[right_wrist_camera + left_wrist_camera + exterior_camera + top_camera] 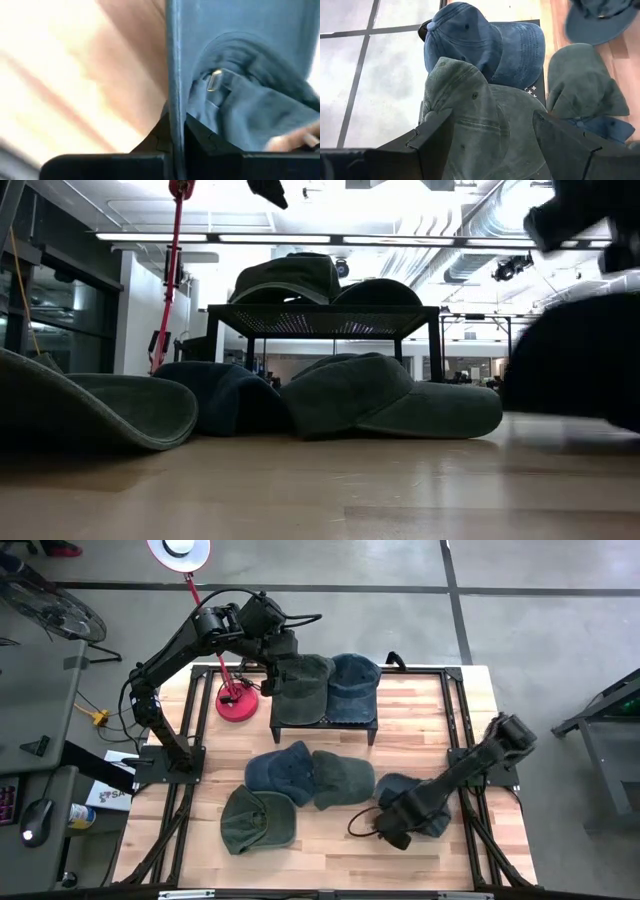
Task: Pick & Place hat
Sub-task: Stack the right blue cap on top of the other blue cap on the shelf
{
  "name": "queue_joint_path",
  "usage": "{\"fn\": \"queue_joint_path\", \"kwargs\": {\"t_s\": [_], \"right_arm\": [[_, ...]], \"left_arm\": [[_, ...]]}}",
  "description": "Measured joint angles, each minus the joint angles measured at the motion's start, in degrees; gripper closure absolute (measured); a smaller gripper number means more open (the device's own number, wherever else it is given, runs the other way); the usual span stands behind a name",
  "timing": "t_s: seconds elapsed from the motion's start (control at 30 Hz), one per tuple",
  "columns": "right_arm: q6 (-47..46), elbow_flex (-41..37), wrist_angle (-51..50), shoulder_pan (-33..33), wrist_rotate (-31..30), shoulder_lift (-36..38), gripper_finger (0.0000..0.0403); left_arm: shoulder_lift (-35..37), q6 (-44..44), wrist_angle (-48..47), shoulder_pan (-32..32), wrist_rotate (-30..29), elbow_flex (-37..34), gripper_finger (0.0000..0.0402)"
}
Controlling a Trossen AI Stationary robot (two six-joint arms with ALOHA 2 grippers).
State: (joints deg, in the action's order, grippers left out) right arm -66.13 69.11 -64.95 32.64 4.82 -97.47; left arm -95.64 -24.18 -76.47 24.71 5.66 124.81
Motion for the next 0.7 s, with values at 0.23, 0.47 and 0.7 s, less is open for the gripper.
{"fn": "queue_joint_path", "kwargs": {"t_s": [0.23, 0.47, 0.7], "right_arm": [[-4.38, 4.13, 0.00, 0.12, -11.40, 15.44, 0.0395], [2.02, 8.15, 0.37, 2.83, -31.06, 27.27, 0.0395], [19.03, 9.57, 6.82, 4.26, -47.13, 32.58, 0.0395]], "left_arm": [[0.00, 1.64, 0.40, -0.56, 2.97, 0.00, 0.0135], [0.00, 5.02, 2.95, -5.10, -0.57, -0.02, 0.0135], [0.00, 12.06, 10.08, -10.26, -3.26, -0.02, 0.0135]]}}
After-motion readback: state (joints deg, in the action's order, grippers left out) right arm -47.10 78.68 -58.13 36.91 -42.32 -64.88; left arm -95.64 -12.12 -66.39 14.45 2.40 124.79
